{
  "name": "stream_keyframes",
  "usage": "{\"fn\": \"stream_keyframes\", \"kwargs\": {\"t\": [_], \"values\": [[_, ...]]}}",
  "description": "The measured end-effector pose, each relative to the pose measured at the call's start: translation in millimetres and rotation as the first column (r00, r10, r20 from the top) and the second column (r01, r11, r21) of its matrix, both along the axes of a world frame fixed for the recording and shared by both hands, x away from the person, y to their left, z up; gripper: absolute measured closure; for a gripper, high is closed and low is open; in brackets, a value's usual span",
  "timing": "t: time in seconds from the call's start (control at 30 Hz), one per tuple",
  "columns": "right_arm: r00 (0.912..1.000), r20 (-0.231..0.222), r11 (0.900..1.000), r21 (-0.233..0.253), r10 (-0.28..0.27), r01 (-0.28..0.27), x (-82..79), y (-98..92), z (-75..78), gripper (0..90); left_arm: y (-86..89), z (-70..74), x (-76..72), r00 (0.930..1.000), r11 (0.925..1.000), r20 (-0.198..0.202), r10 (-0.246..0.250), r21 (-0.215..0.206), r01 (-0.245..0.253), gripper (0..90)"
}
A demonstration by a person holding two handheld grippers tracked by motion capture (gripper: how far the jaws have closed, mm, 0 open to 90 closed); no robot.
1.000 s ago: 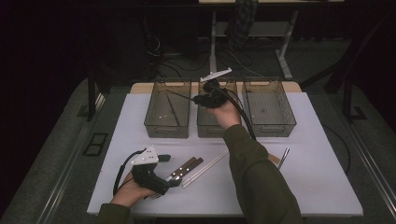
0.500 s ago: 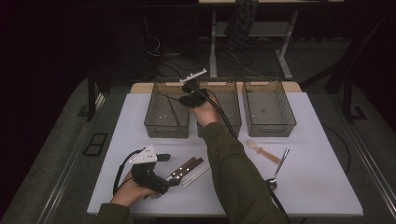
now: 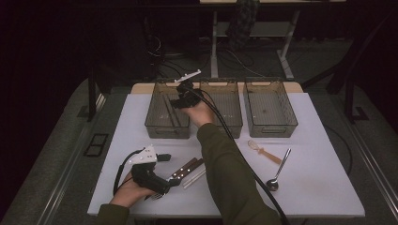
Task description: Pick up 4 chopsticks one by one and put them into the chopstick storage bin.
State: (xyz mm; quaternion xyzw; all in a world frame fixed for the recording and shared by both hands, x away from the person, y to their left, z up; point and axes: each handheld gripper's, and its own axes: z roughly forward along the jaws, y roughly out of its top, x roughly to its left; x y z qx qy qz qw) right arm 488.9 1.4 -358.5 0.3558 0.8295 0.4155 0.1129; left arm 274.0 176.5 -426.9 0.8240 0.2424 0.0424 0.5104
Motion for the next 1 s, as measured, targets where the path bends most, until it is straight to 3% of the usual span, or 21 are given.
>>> {"fn": "stream_keyframes", "kwargs": {"t": [0.2,0.33,0.53,0.7,1.0], "values": [[0.9993,-0.019,0.999,0.038,0.033,-0.032,-9.5,-20.7,10.6,35.6,-1.0,0.1,-0.6,1.0,0.9999,0.003,-0.003,0.01,0.003,0.5],[0.9994,0.015,0.999,0.036,0.03,-0.031,-17.7,-36.1,13.8,28.8,-0.8,-0.1,-1.3,1.0,0.9999,0.006,-0.004,0.016,0.004,0.5],[0.9988,0.034,0.995,0.093,0.035,-0.038,-30.4,-55.4,8.2,19.3,-2.1,-0.5,-1.1,1.0,0.9998,0.006,0.0,0.022,0.0,0.5],[0.9986,0.042,0.996,0.084,0.032,-0.036,-40.1,-66.6,3.9,11.9,-1.3,-0.6,-0.8,1.0,0.9996,0.005,0.006,0.028,-0.006,0.6],[0.9981,0.062,0.996,0.086,0.009,-0.014,-53.8,-94.1,-3.1,11.9,-1.8,-1.2,-0.6,1.0,0.9991,0.005,0.007,0.042,-0.007,0.7]]}}
